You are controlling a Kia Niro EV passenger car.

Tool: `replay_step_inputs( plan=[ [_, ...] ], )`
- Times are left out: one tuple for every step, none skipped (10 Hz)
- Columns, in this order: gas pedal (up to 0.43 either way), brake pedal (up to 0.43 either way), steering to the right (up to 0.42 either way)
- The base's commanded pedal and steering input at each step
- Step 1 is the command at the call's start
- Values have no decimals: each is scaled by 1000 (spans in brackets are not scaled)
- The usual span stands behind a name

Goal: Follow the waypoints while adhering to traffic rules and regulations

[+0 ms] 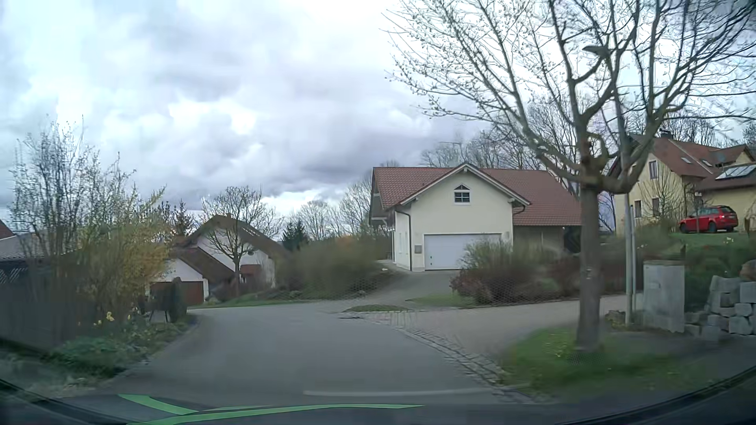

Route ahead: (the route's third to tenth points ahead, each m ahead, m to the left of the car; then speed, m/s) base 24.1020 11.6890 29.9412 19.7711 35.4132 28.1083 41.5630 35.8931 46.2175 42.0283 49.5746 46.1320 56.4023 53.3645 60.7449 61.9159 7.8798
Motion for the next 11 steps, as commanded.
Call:
replay_step_inputs(
  plan=[
    [0, 128, -76],
    [0, 134, -81],
    [0, 134, -84],
    [0, 128, -85],
    [0, 128, -86],
    [0, 122, -87],
    [0, 122, -91],
    [0, 122, -99],
    [0, 116, -106],
    [0, 104, -115],
    [0, 104, -123]
  ],
)
